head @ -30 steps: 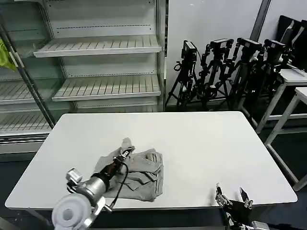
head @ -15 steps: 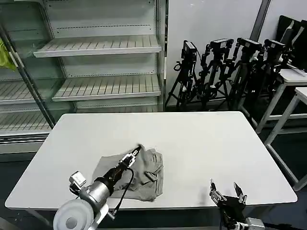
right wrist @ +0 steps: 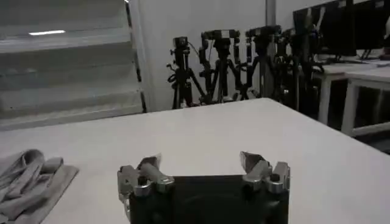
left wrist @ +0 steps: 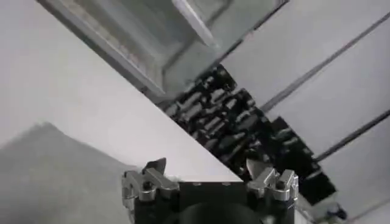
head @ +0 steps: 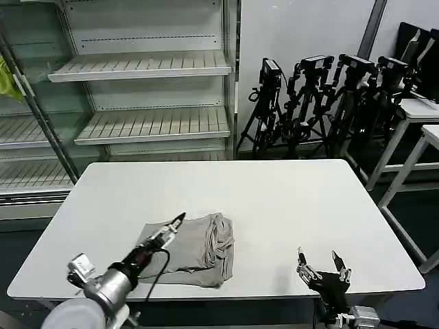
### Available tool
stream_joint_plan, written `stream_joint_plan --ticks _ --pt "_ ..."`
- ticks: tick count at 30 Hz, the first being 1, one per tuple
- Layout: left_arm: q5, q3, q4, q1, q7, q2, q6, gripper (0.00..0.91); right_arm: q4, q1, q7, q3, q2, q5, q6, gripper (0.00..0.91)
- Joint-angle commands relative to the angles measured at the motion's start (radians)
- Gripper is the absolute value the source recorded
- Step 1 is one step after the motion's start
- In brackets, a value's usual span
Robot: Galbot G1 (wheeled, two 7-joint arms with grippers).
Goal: Fold and organize the clothes.
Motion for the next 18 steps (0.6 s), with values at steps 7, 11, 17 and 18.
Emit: stream_joint_plan --ticks 7,11,17,18 --pt "0.425 -0.148 0.281 0.071 0.271 0.12 0.032 0.907 0.001 0.003 -0.002 0.006 -0.032 -0.001 0.005 0.907" --pt "0.382 -0.121 0.328 0.095 0.343 0.111 0.034 0.907 -0.009 0.017 -0.002 0.003 -0.028 0.003 0.003 0.907" --pt "0.193 -0.11 0.342 0.065 0.342 0.09 0.036 0.907 -0.01 0.016 -0.004 -0.011 -0.015 0.0 0.003 0.907" --pt "0.176 -0.109 0.341 0.062 0.34 0.09 0.035 0.907 -0.011 0.015 -0.003 -0.01 -0.014 0.0 0.004 0.907"
